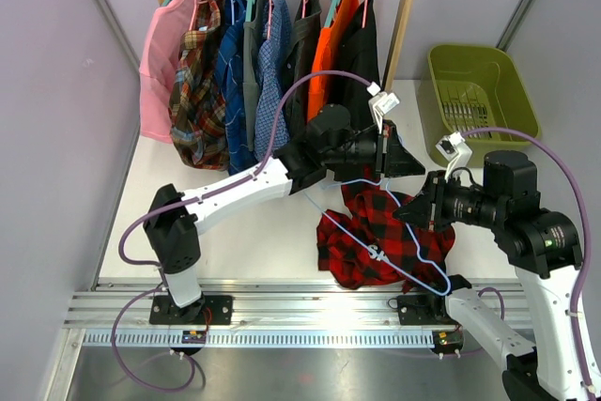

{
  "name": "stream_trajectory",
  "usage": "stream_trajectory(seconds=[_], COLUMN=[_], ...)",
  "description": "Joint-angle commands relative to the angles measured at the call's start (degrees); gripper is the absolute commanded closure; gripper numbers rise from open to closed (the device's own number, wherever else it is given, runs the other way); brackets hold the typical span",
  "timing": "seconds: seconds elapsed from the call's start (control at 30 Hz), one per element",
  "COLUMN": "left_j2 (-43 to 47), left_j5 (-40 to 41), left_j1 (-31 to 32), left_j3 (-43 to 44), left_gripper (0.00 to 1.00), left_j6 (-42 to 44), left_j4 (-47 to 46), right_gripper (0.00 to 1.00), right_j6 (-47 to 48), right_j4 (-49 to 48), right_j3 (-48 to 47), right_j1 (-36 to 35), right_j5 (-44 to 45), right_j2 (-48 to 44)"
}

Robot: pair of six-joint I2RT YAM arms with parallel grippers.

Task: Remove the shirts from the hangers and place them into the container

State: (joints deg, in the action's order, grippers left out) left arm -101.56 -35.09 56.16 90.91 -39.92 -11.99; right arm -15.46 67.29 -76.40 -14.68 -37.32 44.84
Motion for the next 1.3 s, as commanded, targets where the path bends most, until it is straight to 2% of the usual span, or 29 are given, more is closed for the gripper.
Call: stream_trajectory(seconds=[0.0, 0.1, 0.13, 0.2, 0.23, 0.27, 0.33, 0.43, 0.53, 0.7, 0.83, 0.9, 1.0, 1.1, 1.2, 1.27], left_j2=[-0.31, 1.01, 2.32, 4.08, 6.44, 8.11, 11.54, 20.76, 31.83, 48.61, 55.39, 57.43, 60.86, 63.32, 64.99, 66.04], left_j5=[1.95, 3.71, 4.50, 5.64, 7.74, 8.98, 13.09, 19.59, 25.13, 31.30, 33.07, 33.77, 34.91, 34.83, 36.32, 36.76], left_j1=[0.09, 0.09, 0.09, 0.09, 0.09, 0.09, 0.09, 0.53, 0.79, 0.79, 0.88, 0.88, 0.88, 0.88, 0.88, 0.88], left_j3=[4.01, 4.10, 4.01, 4.01, 4.01, 3.92, 3.22, 1.12, -3.27, -14.33, -19.01, -20.94, -23.84, -25.69, -27.63, -28.51], left_gripper=[1.00, 0.98, 0.67, 0.39, 0.11, 0.01, 0.01, 0.01, 0.01, 0.01, 0.01, 0.01, 0.01, 0.01, 0.01, 0.01], left_j6=[0.46, 2.12, 3.17, 4.58, 6.33, 7.39, 10.72, 15.64, 17.85, 18.13, 16.20, 15.75, 14.88, 14.00, 12.77, 12.41], left_j4=[0.65, 2.58, 3.02, 4.77, 6.96, 8.11, 10.31, 16.10, 16.91, 18.84, 21.83, 24.02, 25.78, 26.49, 26.66, 27.37], right_gripper=[1.00, 1.00, 1.00, 1.00, 1.00, 1.00, 1.00, 1.00, 1.00, 1.00, 1.00, 1.00, 1.00, 1.00, 1.00, 1.00], right_j6=[0.69, 0.96, 1.22, 1.49, 1.49, 1.58, 1.58, 1.75, 1.93, 2.10, 2.81, 2.98, 2.55, 1.93, 1.67, 0.88], right_j4=[0.30, 1.61, 2.05, 3.02, 3.63, 4.34, 5.92, 8.38, 9.79, 9.53, 9.79, 8.83, 4.98, 2.86, -0.65, -2.15], right_j3=[-0.50, -2.34, -3.48, -5.59, -6.47, -7.26, -9.98, -14.99, -20.78, -28.61, -32.05, -33.28, -34.51, -35.48, -34.79, -34.78], right_j1=[-0.26, -0.27, -0.26, -0.26, -0.26, -0.26, -0.27, -0.35, -0.35, -0.35, -0.27, -0.35, -0.26, -0.26, -0.26, -0.35], right_j5=[2.34, 4.27, 5.32, 6.38, 7.86, 8.83, 11.72, 16.91, 22.09, 27.73, 34.23, 34.16, 28.64, 28.27, 23.99, 24.74], right_j2=[0.34, 0.07, 0.07, -0.10, -0.10, -0.10, -0.28, -0.45, -0.28, 0.77, 2.00, 1.75, -0.62, -1.68, -3.69, -4.23])
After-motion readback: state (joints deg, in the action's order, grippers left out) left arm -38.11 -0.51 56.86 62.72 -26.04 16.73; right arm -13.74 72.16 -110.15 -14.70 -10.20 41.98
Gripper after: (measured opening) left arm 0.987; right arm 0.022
